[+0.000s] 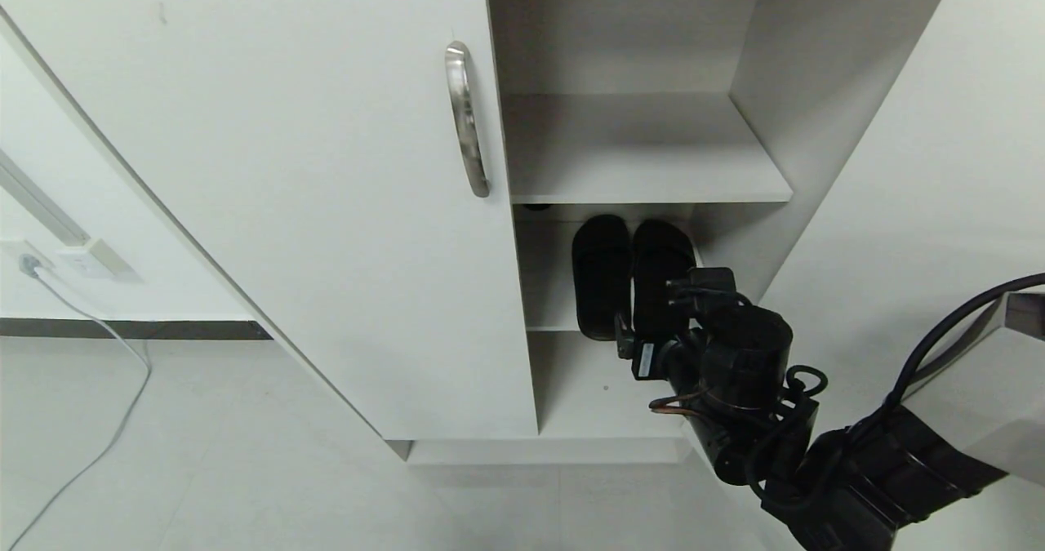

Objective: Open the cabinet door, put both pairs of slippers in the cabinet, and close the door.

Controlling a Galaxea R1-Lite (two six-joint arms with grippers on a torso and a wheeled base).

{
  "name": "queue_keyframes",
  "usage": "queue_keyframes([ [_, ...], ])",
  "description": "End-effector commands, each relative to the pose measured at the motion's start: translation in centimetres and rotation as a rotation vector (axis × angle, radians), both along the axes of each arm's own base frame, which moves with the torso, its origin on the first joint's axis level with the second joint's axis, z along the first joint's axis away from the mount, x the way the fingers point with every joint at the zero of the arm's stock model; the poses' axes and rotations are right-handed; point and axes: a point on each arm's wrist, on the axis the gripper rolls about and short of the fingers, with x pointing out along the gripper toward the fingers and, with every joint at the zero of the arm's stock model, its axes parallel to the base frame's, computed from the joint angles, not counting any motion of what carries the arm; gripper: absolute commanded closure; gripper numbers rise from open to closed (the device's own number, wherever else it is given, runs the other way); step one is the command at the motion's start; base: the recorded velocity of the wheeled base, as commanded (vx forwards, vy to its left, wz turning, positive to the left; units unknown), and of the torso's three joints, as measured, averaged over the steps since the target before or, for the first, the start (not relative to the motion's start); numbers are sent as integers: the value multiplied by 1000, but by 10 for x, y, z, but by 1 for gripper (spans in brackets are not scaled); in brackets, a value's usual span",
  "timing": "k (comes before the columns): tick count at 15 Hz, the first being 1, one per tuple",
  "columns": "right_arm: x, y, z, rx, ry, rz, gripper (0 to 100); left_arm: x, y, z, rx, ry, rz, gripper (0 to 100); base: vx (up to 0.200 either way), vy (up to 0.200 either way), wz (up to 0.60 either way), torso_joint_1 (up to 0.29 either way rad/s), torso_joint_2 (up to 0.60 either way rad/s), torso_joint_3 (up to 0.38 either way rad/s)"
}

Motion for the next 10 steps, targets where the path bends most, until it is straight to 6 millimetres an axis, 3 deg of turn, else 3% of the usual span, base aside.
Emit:
queue_keyframes([
  [1,0,2,-5,-7,7,4,0,0,0,0,0,1,0,100,-200,0,0,2,2,-2],
  [6,0,3,-6,-10,8,4,0,0,0,0,6,1,-2,100,-200,0,0,-1,2,5],
  [10,0,2,-6,-11,9,6,0,0,0,0,4,1,-2,100,0,0,0,0,0,0],
])
